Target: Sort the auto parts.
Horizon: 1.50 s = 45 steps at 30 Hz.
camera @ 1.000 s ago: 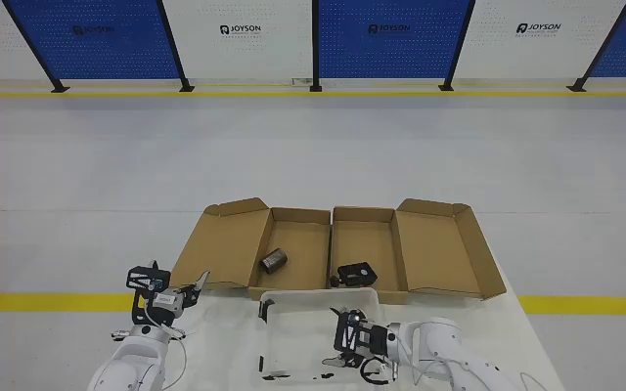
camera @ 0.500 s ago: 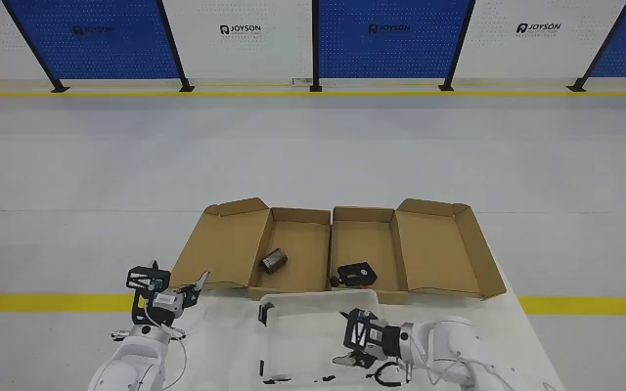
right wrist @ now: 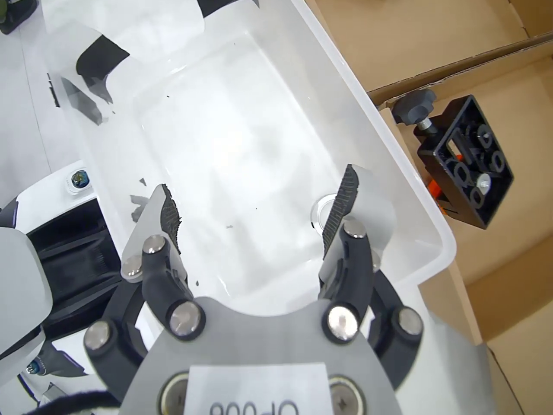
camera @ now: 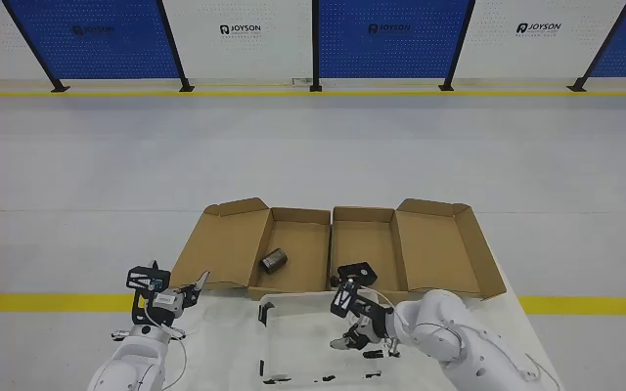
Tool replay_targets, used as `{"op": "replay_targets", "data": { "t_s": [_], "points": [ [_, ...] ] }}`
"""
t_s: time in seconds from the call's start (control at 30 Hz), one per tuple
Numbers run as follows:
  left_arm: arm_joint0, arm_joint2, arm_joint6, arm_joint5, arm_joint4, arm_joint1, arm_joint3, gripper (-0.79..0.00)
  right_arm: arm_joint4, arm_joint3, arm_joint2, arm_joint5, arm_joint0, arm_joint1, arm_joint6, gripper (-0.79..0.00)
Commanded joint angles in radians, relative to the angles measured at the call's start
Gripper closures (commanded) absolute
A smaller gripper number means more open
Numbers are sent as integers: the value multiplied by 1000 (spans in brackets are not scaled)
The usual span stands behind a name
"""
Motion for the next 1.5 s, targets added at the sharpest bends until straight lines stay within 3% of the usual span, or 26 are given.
{"op": "replay_targets", "data": {
  "t_s": [0.0, 0.5, 0.73, 1.17, 1.47],
  "points": [
    [0, 0, 0, 0, 0, 0, 0, -785, 6, 28, -22, 27, 27, -9, 12, -711],
    [0, 0, 0, 0, 0, 0, 0, -785, 20, 175, -126, 146, 136, -58, 80, -702],
    [0, 0, 0, 0, 0, 0, 0, -785, 27, 199, -141, 173, 152, -69, 101, -511],
    [0, 0, 0, 0, 0, 0, 0, -785, 49, 266, -155, 208, 186, -89, 119, -409],
    [0, 0, 0, 0, 0, 0, 0, -785, 65, 308, -167, 232, 209, -103, 144, -431]
  ]
}}
